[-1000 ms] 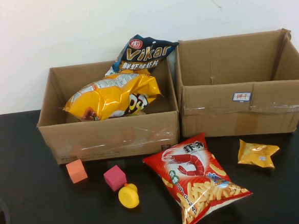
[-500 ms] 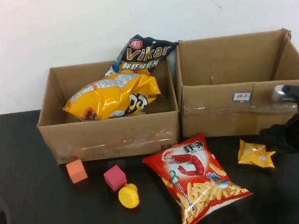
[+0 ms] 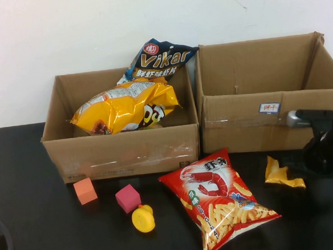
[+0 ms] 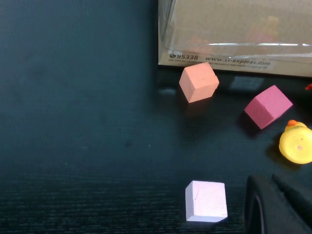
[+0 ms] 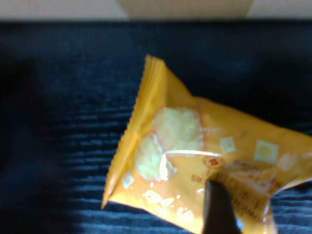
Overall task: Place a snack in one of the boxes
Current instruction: Pick up the biscuit
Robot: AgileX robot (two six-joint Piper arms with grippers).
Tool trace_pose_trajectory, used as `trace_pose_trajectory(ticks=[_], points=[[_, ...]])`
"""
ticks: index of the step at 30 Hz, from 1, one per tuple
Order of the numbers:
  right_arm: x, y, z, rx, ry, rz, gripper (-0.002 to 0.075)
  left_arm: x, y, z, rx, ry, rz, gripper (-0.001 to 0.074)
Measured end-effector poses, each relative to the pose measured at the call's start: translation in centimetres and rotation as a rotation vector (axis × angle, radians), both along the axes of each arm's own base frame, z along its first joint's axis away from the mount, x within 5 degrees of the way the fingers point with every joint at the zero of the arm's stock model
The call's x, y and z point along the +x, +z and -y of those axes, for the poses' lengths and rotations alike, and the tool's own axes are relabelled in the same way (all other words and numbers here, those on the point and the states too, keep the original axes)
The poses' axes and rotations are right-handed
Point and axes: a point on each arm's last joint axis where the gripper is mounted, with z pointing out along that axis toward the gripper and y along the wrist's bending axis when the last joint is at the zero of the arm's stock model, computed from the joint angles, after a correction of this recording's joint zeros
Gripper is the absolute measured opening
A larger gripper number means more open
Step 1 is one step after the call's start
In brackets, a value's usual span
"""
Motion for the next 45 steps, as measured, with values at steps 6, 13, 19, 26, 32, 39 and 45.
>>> trace_pose_trajectory(ticks=[6,13,19,26,32,39,45], points=[[0.3,-0.4,-0.1,0.000,0.012,-0.010,0.0217,0.0,0.0,0.0,0.002,0.000,0.000,-0.0001],[0.2,-0.3,-0.2,0.004,0.014,-0.024,0.0028,0.0,0.0,0.0,0.002,0.000,0.000,-0.0001],[-0.6,-0.5,-0.3,0.007,0.066,-0.117,0.0010,0.0,0.0,0.0,0.002,0.000,0.000,-0.0001],[-2.0,2.6,-0.6,0.010,0.199,-0.177,0.0004,0.0,0.0,0.0,0.002,0.000,0.000,-0.0001],[-2.5,8.2,-0.6,0.016,0.219,-0.048,0.0001,0.0,0.0,0.0,0.002,0.000,0.000,-0.0001],[-3.5,12.7,-0.4,0.017,0.237,0.072,0.0001,0.0,0.0,0.1,-0.018,0.003,-0.008,-0.0001],[-2.8,9.0,-0.5,0.013,0.227,-0.040,0.0062,-0.1,-0.1,0.1,-0.024,0.004,-0.015,-0.0001]])
